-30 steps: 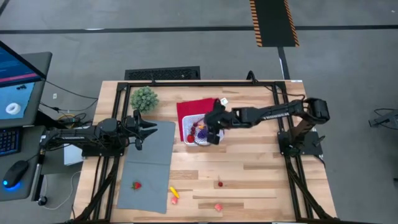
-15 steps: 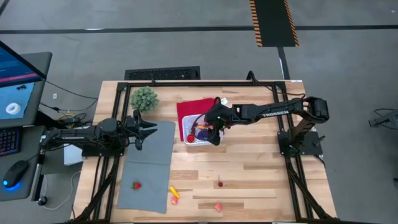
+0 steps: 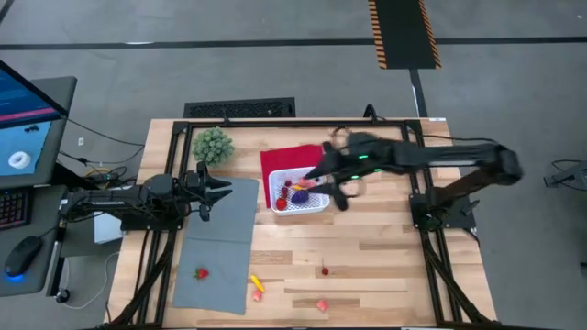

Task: Pick and placing Produce into tupperware
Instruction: Put the red strawberry into the white bin

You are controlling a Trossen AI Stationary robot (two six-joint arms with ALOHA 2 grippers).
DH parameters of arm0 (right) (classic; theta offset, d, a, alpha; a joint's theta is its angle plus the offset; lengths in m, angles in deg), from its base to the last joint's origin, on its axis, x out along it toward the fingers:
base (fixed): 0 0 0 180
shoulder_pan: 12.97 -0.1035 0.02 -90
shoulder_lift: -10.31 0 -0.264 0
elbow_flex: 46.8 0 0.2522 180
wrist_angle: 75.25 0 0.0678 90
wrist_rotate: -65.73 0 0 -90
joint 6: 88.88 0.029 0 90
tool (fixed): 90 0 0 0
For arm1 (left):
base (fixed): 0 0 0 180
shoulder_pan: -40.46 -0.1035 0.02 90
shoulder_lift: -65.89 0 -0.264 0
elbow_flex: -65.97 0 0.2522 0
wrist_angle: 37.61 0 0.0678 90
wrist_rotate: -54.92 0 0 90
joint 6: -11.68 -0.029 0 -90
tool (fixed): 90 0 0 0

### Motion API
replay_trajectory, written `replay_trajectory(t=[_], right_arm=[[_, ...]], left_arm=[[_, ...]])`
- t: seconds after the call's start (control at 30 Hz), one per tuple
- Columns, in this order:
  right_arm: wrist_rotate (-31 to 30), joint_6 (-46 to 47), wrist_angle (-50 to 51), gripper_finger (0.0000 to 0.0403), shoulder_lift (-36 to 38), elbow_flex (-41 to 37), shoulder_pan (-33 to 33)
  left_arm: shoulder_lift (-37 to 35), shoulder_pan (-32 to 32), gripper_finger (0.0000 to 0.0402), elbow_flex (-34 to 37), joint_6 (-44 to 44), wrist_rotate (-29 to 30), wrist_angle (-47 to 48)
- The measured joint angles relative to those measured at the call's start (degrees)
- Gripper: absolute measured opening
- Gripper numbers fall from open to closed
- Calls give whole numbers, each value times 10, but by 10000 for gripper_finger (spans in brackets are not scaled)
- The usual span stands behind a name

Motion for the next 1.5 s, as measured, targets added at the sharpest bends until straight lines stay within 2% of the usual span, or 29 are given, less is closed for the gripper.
replay_trajectory(t=[0.17,0.37,0.63,0.8,1.03,1.2,1.4,1.5], right_arm=[[-5,-6,25,199,136,0,-30],[-58,-11,34,188,263,-39,-105],[-184,-18,-19,168,378,-169,-227],[-246,-34,-114,156,420,-291,-290],[-250,-43,-287,148,430,-433,-327],[-261,-66,-338,147,430,-475,-326],[-260,-31,-330,142,425,-497,-321],[-260,-26,-335,141,415,-509,-321]], left_arm=[[0,0,104,0,0,0,0],[0,0,104,0,0,0,0],[0,0,104,0,0,0,0],[0,0,104,0,0,0,-1],[0,0,104,0,39,0,-11],[0,0,104,0,63,1,-31],[0,0,104,-3,224,-14,-40],[0,5,103,-3,235,-80,-81]])
